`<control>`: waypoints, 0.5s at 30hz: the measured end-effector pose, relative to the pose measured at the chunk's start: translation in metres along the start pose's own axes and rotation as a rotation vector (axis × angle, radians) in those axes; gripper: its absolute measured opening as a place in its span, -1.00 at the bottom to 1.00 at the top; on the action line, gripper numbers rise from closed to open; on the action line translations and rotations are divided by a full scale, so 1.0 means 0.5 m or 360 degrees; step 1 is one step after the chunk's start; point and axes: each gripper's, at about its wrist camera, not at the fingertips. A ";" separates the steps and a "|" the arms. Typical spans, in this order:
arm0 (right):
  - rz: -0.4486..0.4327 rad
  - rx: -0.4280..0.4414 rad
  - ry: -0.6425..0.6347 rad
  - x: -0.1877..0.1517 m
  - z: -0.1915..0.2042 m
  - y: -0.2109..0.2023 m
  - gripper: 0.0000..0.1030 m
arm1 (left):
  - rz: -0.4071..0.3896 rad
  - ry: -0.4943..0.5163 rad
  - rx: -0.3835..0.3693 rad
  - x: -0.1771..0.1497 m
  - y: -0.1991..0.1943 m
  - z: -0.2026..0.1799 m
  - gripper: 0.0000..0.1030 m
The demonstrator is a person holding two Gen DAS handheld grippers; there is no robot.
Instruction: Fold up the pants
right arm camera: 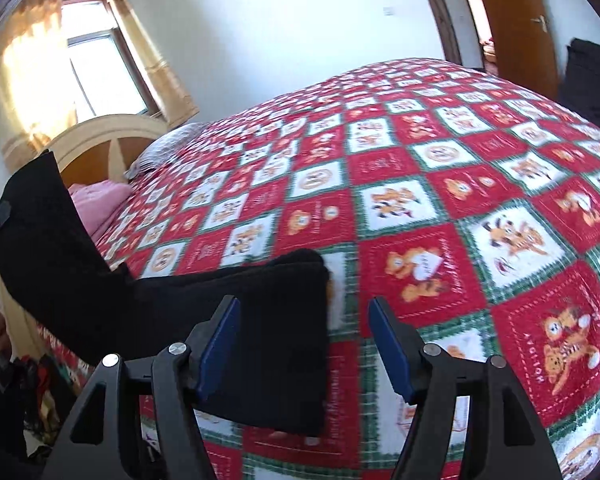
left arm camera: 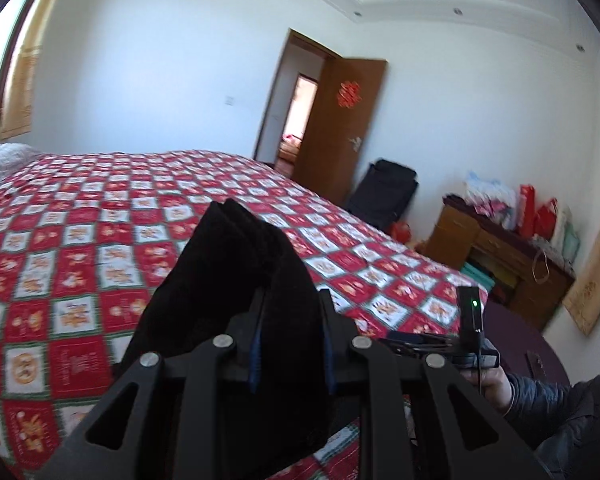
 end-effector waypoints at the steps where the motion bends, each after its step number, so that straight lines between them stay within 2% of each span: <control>1: -0.0002 -0.0008 0.0015 0.001 -0.007 0.000 0.32 | 0.0027 0.0017 -0.0031 0.000 0.025 -0.015 -0.53; 5: -0.0023 -0.0042 0.0050 -0.003 -0.033 0.011 0.32 | 0.0196 0.0046 -0.0147 -0.030 0.133 -0.066 -0.54; 10: 0.0001 -0.0047 0.0061 -0.011 -0.043 0.023 0.32 | 0.0402 0.0045 -0.0213 -0.088 0.226 -0.107 -0.55; 15: 0.0006 0.0003 0.0073 -0.015 -0.047 0.029 0.32 | 0.0431 0.0096 -0.0216 -0.109 0.248 -0.157 -0.69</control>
Point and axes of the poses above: each gripper's, at about its wrist camera, not at the fingertips, and y roughly the way its jaws point, z to its left, x to its top, and after that the axes turned 14 degrees about y, right-handed
